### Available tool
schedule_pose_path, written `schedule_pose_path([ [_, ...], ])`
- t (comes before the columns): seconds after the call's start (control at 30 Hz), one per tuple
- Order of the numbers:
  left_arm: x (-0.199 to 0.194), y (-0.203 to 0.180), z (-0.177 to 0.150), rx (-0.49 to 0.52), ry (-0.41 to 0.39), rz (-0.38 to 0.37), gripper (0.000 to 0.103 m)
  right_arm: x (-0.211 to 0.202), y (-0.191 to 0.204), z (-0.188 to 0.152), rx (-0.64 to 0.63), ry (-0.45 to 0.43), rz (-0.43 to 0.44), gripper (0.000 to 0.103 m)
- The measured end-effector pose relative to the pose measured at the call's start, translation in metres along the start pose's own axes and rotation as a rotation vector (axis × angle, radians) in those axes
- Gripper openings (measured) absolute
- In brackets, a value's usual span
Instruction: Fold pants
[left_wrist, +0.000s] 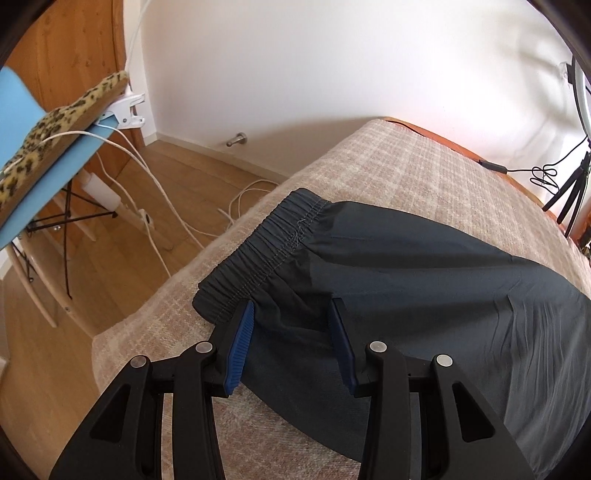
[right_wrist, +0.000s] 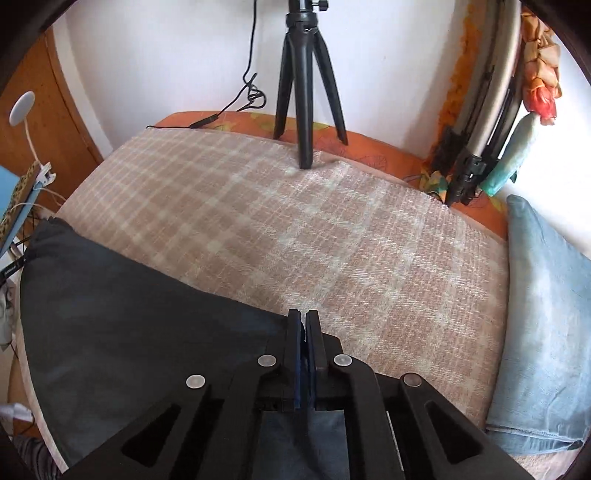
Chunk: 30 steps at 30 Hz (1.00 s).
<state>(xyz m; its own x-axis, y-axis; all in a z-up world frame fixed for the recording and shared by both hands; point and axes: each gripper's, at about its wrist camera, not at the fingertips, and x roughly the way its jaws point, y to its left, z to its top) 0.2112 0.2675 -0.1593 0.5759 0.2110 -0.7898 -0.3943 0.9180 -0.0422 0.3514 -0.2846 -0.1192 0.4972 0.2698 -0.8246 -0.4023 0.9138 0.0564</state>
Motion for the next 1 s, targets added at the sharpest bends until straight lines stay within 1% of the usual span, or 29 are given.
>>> schedule_pose_path([
  [0.03, -0.001, 0.0, 0.001, -0.001, 0.002, 0.001, 0.04, -0.003, 0.002, -0.002, -0.001, -0.008, -0.017, 0.025],
  [0.07, -0.002, 0.0, 0.001, -0.005, 0.003, -0.001, 0.04, -0.011, 0.001, -0.005, 0.01, -0.021, -0.014, 0.039],
  [0.1, -0.004, 0.001, 0.002, -0.012, 0.0, -0.004, 0.04, -0.018, 0.0, -0.007, 0.027, -0.041, -0.006, 0.037],
  [0.2, -0.018, -0.003, 0.005, -0.015, -0.026, -0.014, 0.04, -0.052, -0.01, -0.02, 0.098, -0.1, 0.004, 0.037],
  [0.27, -0.029, -0.011, 0.006, -0.003, -0.037, -0.037, 0.04, -0.079, -0.018, -0.033, 0.14, -0.139, -0.004, 0.038],
  [0.33, -0.041, -0.022, 0.008, 0.013, -0.049, -0.068, 0.04, -0.106, -0.025, -0.049, 0.172, -0.161, -0.038, 0.04],
  [0.4, -0.054, -0.036, 0.009, 0.032, -0.062, -0.11, 0.04, -0.131, -0.031, -0.07, 0.189, -0.184, -0.079, 0.047],
  [0.47, -0.067, -0.055, 0.01, 0.055, -0.075, -0.152, 0.04, -0.154, -0.034, -0.092, 0.208, -0.202, -0.112, 0.048],
  [0.5, -0.074, -0.066, 0.011, 0.068, -0.079, -0.18, 0.042, -0.164, -0.036, -0.103, 0.221, -0.209, -0.126, 0.048],
  [0.53, -0.08, -0.077, 0.013, 0.081, -0.08, -0.212, 0.047, -0.174, -0.039, -0.115, 0.239, -0.217, -0.139, 0.048],
  [0.6, -0.094, -0.102, 0.016, 0.118, -0.075, -0.282, 0.054, -0.194, -0.048, -0.141, 0.285, -0.227, -0.169, 0.049],
  [0.77, -0.133, -0.182, 0.032, 0.292, -0.068, -0.416, 0.054, -0.232, -0.083, -0.212, 0.446, -0.223, -0.234, 0.051],
  [0.83, -0.143, -0.217, 0.037, 0.361, -0.045, -0.482, 0.057, -0.245, -0.098, -0.24, 0.505, -0.214, -0.248, 0.051],
  [0.93, -0.156, -0.266, 0.04, 0.421, -0.01, -0.54, 0.057, -0.254, -0.115, -0.276, 0.595, -0.209, -0.256, 0.061],
  [1.0, -0.166, -0.298, 0.037, 0.482, 0.001, -0.576, 0.057, -0.256, -0.124, -0.297, 0.655, -0.209, -0.257, 0.066],
])
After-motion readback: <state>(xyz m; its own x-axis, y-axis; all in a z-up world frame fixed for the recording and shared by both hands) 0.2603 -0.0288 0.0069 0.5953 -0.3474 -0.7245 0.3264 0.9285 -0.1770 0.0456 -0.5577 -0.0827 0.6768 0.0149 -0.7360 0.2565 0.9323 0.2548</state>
